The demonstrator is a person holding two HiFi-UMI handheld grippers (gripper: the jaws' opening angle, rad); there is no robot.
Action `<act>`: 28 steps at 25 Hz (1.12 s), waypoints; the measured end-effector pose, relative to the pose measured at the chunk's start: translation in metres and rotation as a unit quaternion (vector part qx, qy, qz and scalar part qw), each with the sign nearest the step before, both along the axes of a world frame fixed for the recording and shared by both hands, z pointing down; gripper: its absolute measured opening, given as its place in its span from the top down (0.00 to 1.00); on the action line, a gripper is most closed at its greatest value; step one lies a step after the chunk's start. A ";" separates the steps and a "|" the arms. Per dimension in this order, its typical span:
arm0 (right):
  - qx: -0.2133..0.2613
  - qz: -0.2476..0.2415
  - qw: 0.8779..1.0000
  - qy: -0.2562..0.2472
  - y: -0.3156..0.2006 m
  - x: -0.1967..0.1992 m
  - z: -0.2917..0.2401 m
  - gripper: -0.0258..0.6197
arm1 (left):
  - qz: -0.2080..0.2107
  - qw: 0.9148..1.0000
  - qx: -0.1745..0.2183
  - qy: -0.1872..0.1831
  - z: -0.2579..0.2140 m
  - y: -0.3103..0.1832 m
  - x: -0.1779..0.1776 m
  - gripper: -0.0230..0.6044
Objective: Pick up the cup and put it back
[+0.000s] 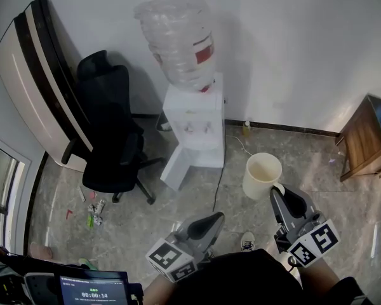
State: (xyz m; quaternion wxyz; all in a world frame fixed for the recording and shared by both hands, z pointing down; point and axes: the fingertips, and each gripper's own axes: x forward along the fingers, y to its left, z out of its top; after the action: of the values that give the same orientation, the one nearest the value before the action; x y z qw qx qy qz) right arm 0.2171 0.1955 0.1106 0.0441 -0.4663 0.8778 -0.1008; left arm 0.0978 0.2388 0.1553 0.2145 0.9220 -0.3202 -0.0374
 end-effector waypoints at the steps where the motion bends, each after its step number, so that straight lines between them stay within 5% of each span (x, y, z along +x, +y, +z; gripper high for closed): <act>1: 0.001 0.002 1.000 -0.001 0.001 0.003 0.000 0.89 | 0.000 1.000 0.000 0.000 0.001 0.001 0.002 0.96; 10: -0.002 0.018 1.000 -0.004 0.008 0.028 -0.001 0.89 | 0.011 1.000 -0.003 0.002 0.000 0.004 0.023 0.96; 28: -0.007 0.046 0.999 -0.011 -0.006 0.157 0.018 0.89 | 0.039 0.999 -0.014 -0.010 0.017 -0.011 0.145 0.96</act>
State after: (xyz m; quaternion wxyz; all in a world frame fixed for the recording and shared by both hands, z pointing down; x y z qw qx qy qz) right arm 0.3740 0.1897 0.1290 0.0545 -0.5054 0.8541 -0.1101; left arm 0.2431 0.2283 0.1721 0.2255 0.9309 -0.2869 -0.0156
